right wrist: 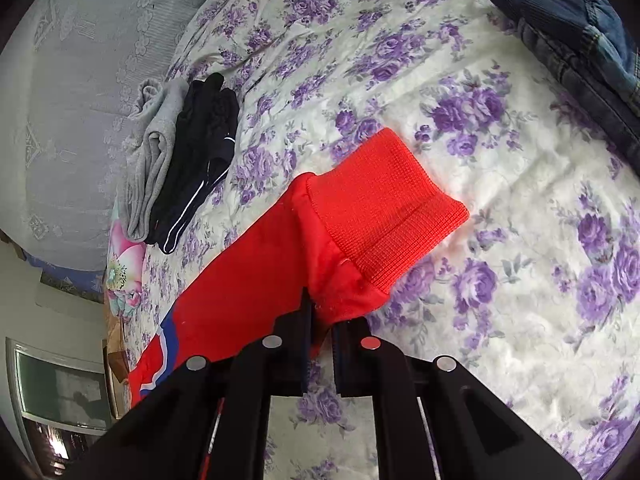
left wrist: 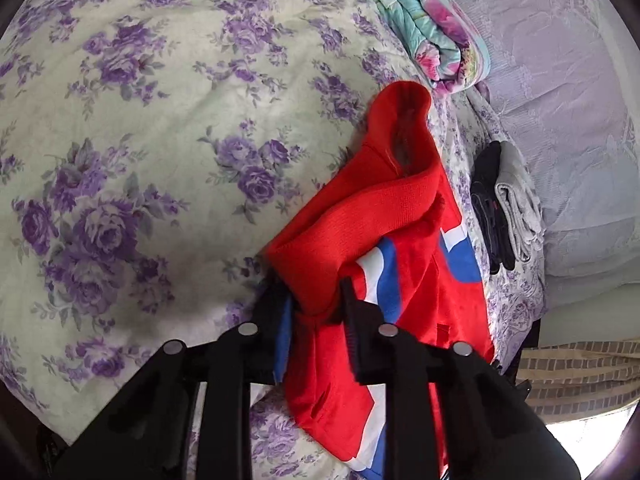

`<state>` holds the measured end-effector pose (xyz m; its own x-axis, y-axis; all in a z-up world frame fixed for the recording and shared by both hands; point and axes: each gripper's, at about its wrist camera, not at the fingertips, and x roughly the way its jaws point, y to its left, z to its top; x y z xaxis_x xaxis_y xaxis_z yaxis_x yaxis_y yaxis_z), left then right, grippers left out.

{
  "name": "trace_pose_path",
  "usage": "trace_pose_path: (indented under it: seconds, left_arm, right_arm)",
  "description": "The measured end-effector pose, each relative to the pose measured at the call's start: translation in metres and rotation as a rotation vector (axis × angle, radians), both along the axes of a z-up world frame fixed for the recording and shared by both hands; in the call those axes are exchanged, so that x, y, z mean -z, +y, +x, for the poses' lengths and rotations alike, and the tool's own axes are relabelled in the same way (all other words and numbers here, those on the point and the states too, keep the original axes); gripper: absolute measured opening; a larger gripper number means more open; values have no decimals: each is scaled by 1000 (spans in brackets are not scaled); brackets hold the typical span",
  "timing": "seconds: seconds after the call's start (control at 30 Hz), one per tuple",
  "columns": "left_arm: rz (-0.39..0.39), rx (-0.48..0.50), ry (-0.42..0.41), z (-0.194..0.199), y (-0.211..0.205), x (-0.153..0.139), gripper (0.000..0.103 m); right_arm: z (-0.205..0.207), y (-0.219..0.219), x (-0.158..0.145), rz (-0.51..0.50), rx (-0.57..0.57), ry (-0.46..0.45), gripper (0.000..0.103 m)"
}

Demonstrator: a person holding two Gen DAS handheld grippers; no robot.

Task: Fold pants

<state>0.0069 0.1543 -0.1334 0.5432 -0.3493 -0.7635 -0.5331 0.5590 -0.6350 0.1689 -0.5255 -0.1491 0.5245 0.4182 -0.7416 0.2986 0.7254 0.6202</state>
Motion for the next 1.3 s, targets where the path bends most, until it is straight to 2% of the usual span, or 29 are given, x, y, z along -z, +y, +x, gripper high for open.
trace_pose_path:
  seconds: [0.13, 0.2, 0.27, 0.3, 0.37, 0.4, 0.43, 0.47, 0.5, 0.57, 0.63, 0.7, 0.83, 0.9, 0.97, 1.07, 1.13, 1.17, 1.2, 1.27, 1.3]
  left_arm:
    - [38, -84, -28, -30, 13, -21, 17]
    - [42, -64, -13, -35, 19, -21, 17]
    - [67, -44, 39, -35, 20, -10, 19]
    - [60, -47, 61, -37, 20, -3, 26]
    - [13, -95, 44, -45, 22, 4, 28]
    - [-9, -110, 40, -46, 22, 3, 33]
    - [-13, -111, 41, -48, 23, 1, 43]
    - [1, -105, 40, -49, 24, -4, 48]
    - [41, -97, 42, -51, 24, -12, 54]
    - [124, -84, 38, -55, 27, -26, 55]
    - [139, -73, 7, -57, 30, -37, 54]
    - [122, -33, -41, -53, 27, -46, 54]
    - [141, 167, -68, -21, -14, -53, 54]
    - [156, 275, -57, -6, -38, -48, 55]
    - [202, 339, -17, 3, -55, -37, 60]
    - [216, 356, 69, 6, -58, -8, 63]
    - [174, 346, 74, 2, -51, 7, 63]
    - [160, 350, 66, 2, -48, 9, 62]
    - [148, 356, 66, 1, -46, 9, 62]
    - [128, 361, 73, 0, -42, 4, 62]
    - [125, 360, 71, 1, -40, -2, 62]
  right_arm:
    - [-9, -1, -3, -9, -10, -1, 8]
    - [-9, 1, -2, -21, -22, 6, 8]
    - [-8, 4, 3, -35, -26, 24, 8]
    - [-8, 4, 6, -34, -20, 32, 9]
    - [-8, 2, 9, -9, -4, 38, 12]
    - [-9, 1, 8, 5, 0, 40, 18]
    - [-11, 0, 5, 11, 2, 38, 23]
    - [-14, -1, -1, -3, 2, 27, 31]
    - [-19, -2, -9, -31, -5, 17, 35]
    - [-30, -1, -24, -92, -42, -7, 35]
    - [-48, -3, -36, -135, -63, -28, 36]
    - [-69, -4, -43, -133, -78, -37, 36]
    - [-120, 11, -60, -114, -136, -63, 36]
    - [-146, 24, -63, -88, -184, -58, 36]
    - [-169, 38, -60, -73, -236, -33, 36]
    - [-198, 52, -41, -86, -290, 36, 39]
    - [-209, 43, -17, -132, -225, 127, 40]
    - [-213, 35, -8, -130, -187, 147, 23]
    - [-216, 28, -5, -115, -155, 146, 10]
    - [-219, 22, -9, -73, -120, 142, 13]
    - [-218, 24, -16, -89, -125, 134, 17]
